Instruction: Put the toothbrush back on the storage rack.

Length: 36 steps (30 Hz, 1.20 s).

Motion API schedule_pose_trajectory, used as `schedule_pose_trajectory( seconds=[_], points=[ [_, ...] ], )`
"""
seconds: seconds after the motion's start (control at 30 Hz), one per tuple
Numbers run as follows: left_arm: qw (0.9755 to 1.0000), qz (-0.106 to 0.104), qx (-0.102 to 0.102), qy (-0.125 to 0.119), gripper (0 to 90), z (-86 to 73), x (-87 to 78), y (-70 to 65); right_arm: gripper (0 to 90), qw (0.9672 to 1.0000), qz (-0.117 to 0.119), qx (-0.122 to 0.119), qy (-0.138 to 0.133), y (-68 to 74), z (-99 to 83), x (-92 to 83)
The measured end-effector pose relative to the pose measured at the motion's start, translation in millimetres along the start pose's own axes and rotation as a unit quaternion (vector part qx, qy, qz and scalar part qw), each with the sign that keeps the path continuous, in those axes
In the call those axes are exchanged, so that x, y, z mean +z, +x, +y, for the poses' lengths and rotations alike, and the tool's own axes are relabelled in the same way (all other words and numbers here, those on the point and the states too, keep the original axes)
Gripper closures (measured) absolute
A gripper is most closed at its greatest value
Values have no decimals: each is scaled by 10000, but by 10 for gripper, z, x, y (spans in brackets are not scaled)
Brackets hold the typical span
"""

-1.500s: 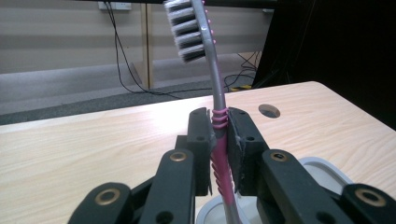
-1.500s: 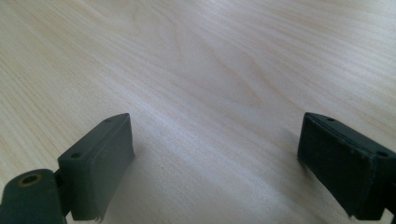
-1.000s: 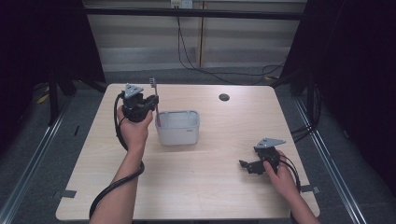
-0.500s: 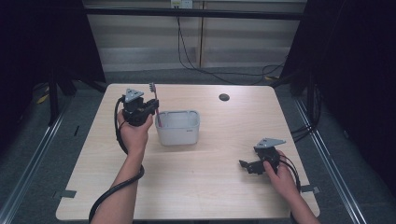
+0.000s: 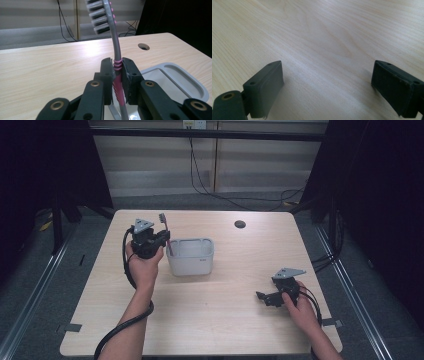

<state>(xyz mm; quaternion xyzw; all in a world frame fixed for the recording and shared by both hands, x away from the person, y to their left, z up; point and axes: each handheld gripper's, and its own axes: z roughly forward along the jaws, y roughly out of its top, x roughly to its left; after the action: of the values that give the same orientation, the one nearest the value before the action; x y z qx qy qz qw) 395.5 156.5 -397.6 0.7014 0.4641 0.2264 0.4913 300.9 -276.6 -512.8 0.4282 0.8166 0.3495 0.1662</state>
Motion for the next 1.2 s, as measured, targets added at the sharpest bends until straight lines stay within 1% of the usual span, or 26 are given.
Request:
schedule_pose_trajectory(
  seconds=[0.3, 0.53, 0.73, 0.8, 1.2],
  points=[
    [9999, 10, 85, 92, 798, -73, -4, -17, 99, 10000, 0, -1, 1, 0, 0, 0],
    [9998, -46, 77, 149, 797, -146, -7, -33, 99, 10000, 2, -25, -15, -2, 2, 4],
    [9998, -64, 80, 154, 797, -157, -18, -47, 99, 10000, 3, -20, -14, -1, 2, 4],
    [9997, -72, 141, 175, 796, -165, -23, -59, 99, 10000, 3, -17, -13, 0, 2, 4],
    [9995, -102, 203, 214, 794, -193, -35, -90, 99, 10000, 3, -19, -14, 0, 2, 4]
  ],
)
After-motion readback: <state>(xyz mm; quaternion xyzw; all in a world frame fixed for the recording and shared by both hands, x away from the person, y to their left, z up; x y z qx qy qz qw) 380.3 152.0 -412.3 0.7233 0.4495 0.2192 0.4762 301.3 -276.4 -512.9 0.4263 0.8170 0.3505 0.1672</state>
